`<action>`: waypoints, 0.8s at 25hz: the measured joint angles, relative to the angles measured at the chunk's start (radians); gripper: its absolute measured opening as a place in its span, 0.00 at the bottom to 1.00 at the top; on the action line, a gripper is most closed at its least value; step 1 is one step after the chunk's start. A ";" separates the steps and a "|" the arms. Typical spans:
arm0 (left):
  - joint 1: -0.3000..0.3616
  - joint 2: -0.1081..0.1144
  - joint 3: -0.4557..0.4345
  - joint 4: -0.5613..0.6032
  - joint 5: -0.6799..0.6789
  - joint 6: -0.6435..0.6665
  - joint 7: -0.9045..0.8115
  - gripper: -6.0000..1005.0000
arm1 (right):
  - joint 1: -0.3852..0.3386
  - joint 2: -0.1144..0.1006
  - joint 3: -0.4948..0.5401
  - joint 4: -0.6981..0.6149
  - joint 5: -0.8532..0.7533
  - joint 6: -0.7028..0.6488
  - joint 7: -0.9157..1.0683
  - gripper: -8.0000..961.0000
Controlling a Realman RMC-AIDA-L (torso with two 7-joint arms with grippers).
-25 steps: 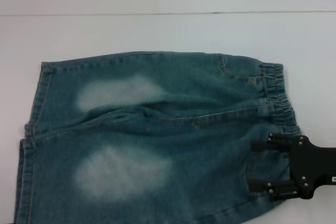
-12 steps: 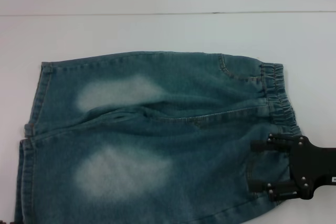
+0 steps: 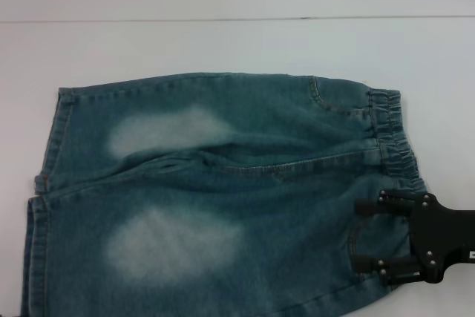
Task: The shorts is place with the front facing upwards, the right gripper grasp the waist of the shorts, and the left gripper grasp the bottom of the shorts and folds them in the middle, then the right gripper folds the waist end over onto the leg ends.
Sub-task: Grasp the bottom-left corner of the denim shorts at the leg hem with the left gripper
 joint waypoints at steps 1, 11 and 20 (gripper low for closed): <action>0.000 0.000 0.000 0.000 0.005 -0.002 -0.002 0.87 | 0.000 0.000 0.000 0.000 0.000 0.000 0.000 0.94; -0.006 -0.003 0.002 -0.002 0.018 -0.007 -0.007 0.87 | 0.000 0.000 -0.002 0.000 -0.001 -0.001 0.002 0.94; -0.014 -0.005 0.002 0.010 0.037 -0.012 -0.019 0.87 | 0.000 0.000 -0.002 0.000 -0.002 -0.002 0.003 0.94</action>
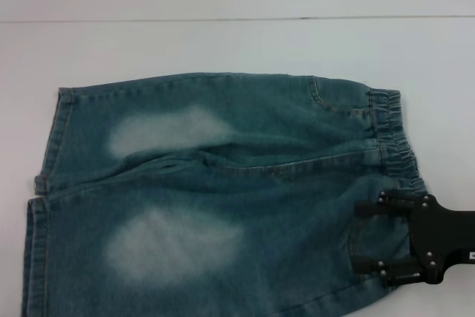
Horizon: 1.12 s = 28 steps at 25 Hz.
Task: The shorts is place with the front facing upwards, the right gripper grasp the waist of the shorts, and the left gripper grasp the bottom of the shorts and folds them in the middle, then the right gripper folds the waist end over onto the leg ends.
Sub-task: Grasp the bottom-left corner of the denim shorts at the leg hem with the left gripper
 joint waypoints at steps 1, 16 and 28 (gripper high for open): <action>0.000 0.000 -0.001 0.005 0.000 0.002 0.000 0.87 | 0.000 0.000 0.000 0.000 0.000 0.000 0.000 0.94; 0.000 -0.007 0.004 0.029 0.004 0.002 -0.013 0.87 | 0.000 0.000 -0.006 -0.001 0.000 0.000 0.001 0.94; 0.011 -0.018 -0.007 0.089 0.004 -0.004 -0.035 0.87 | 0.000 0.000 -0.008 -0.003 0.000 -0.002 0.001 0.93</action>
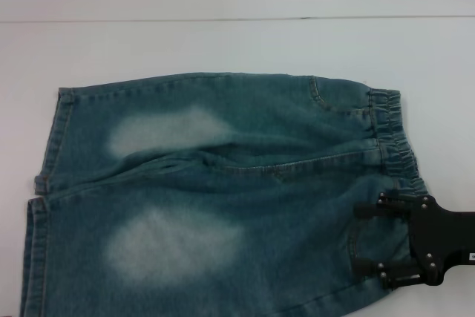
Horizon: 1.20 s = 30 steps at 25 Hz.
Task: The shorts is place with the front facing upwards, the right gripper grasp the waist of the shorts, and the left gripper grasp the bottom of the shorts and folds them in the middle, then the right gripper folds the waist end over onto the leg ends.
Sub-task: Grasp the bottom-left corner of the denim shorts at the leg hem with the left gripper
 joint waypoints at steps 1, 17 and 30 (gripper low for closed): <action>0.000 0.000 0.002 0.000 0.000 -0.001 -0.001 0.87 | 0.000 0.000 0.000 -0.001 0.000 0.000 0.000 0.93; -0.013 -0.012 0.057 -0.010 0.002 0.018 0.000 0.87 | 0.000 0.002 -0.001 -0.008 0.000 -0.007 0.000 0.93; -0.018 -0.012 0.059 0.000 0.002 0.006 -0.021 0.87 | -0.002 0.000 -0.001 -0.008 0.000 -0.007 0.000 0.93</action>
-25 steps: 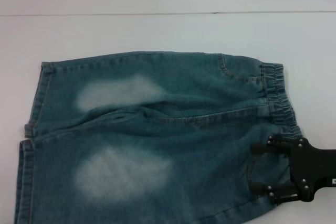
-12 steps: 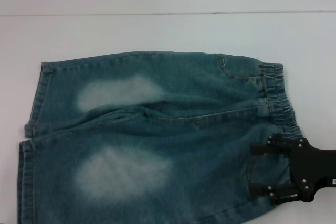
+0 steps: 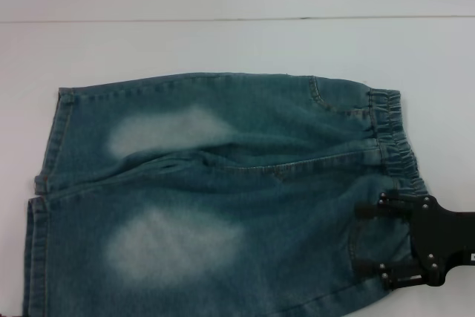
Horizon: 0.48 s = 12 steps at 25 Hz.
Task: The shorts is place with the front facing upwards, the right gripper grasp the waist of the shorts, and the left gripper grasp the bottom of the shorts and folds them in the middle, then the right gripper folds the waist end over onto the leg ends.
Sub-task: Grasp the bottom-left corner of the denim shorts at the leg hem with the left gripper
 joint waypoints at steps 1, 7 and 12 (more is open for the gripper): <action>0.000 0.000 0.001 0.000 0.000 -0.002 0.000 0.87 | 0.000 0.000 0.000 0.000 0.000 0.000 0.000 0.93; 0.000 -0.002 -0.002 0.001 -0.005 -0.016 0.001 0.81 | 0.000 0.000 0.000 0.000 0.000 0.000 0.009 0.93; -0.001 -0.003 0.005 -0.003 -0.004 -0.031 0.000 0.71 | 0.001 0.000 -0.001 0.000 0.000 -0.001 0.015 0.92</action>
